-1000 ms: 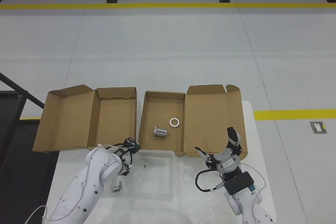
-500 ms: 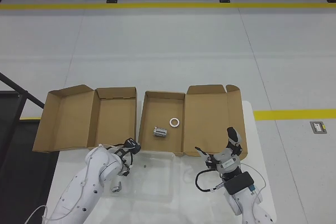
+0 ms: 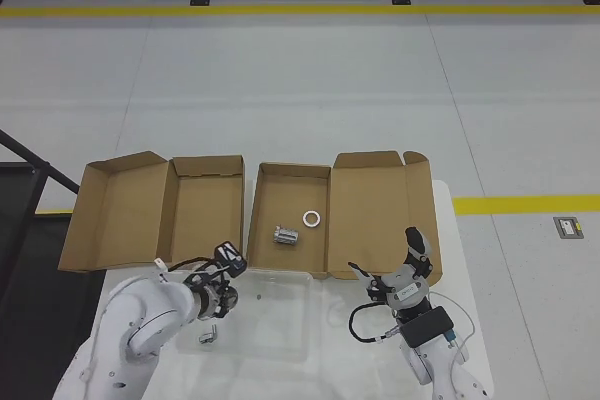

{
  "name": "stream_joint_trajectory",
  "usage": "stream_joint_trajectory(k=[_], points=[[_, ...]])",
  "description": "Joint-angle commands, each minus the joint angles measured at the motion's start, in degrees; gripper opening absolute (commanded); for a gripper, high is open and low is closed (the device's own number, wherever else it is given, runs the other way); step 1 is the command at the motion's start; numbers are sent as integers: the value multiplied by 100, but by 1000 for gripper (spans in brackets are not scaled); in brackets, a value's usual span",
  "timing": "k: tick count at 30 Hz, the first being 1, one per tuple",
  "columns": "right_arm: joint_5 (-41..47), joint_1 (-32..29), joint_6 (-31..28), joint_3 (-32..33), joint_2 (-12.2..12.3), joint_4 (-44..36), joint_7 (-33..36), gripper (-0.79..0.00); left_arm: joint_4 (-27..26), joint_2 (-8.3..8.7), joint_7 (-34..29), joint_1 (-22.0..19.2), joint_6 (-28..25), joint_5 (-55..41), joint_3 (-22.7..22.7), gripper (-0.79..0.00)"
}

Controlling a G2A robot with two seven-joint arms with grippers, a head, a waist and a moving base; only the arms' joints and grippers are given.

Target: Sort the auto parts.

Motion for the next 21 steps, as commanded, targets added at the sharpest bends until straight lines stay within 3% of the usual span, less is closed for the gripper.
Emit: stream_joint_trajectory(k=[1,6,18,21], points=[[0,0,0,0,0,0,0,0,-314,40,168,165,-14,-180,-344,-785],[0,0,0,0,0,0,0,0,-330,133,487,170,-583,-1439,-1093,-785],[0,0,0,0,0,0,0,0,-308,141,484,164,-664,-1525,-1126,-785],[0,0,0,0,0,0,0,0,-120,130,862,39,-353,-1529,-1126,-785]])
